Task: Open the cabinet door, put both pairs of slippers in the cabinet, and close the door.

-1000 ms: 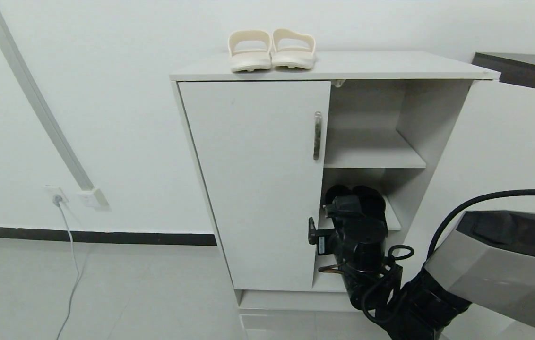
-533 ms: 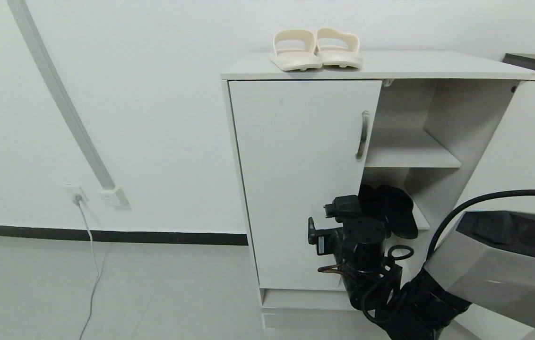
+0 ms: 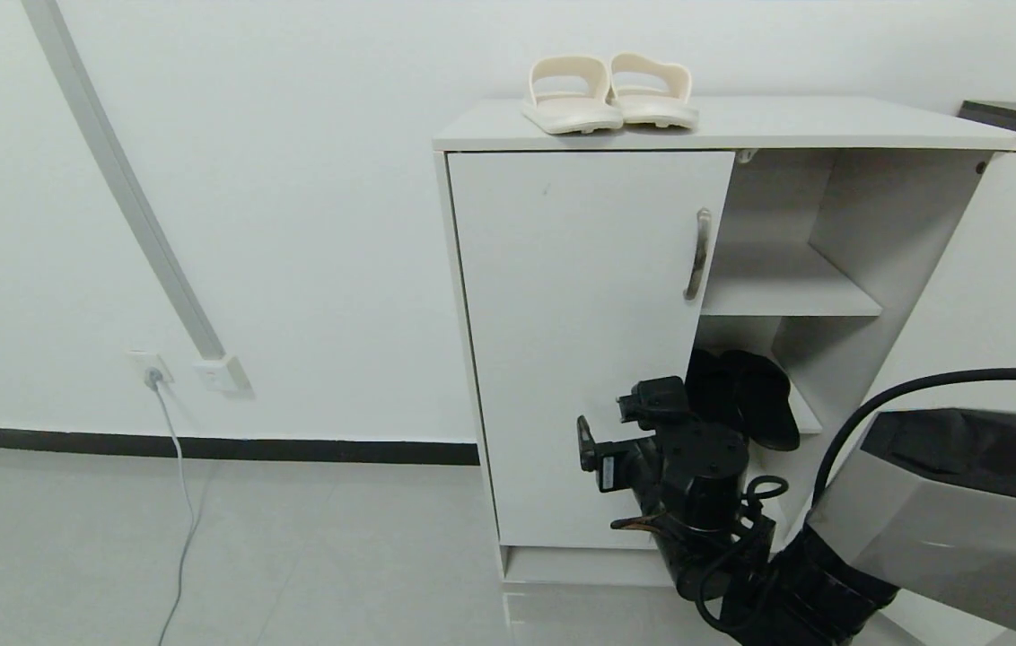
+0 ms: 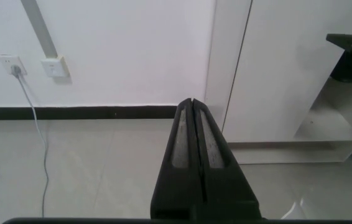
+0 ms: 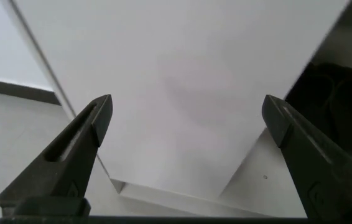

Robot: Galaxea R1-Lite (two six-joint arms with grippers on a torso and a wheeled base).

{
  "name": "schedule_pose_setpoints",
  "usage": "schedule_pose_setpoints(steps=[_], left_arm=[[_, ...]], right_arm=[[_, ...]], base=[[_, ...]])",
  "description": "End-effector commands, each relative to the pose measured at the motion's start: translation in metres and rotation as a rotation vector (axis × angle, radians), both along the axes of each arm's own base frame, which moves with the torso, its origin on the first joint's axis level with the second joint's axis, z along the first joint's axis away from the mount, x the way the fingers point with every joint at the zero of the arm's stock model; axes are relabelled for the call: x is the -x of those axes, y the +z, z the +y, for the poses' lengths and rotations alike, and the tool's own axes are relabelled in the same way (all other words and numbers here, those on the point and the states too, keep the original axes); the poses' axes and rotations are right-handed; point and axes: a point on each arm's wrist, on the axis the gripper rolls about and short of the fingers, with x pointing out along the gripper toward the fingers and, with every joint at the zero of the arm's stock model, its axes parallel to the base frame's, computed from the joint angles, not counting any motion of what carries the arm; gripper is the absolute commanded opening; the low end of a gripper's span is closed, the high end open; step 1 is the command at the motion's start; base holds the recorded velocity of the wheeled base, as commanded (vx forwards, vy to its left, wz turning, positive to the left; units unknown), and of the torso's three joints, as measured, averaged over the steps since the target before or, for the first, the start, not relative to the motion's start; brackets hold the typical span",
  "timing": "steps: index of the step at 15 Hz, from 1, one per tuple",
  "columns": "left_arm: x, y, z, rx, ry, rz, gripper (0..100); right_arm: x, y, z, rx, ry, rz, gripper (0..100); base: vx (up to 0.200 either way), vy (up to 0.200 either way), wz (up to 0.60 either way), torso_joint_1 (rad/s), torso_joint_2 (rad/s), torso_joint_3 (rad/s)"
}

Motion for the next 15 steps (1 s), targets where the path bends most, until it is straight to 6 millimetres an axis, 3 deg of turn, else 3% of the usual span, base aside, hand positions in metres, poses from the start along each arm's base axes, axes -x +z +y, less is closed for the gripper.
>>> schedule_pose_setpoints(steps=[1,15], left_arm=[[-0.0001,0.0,0.0,0.0,0.0,0.001,0],[-0.0001,0.0,0.0,0.0,-0.002,0.001,0]], right_arm=[[0.0015,-0.0042,-0.0026,0.035,0.001,0.009,100],[0.0032,-0.0102,-0.0022,0.048,0.019,-0.012,100]], base=[[0.0,0.0,0.0,0.0,0.0,0.0],[0.0,0.0,0.0,0.0,0.0,0.0]])
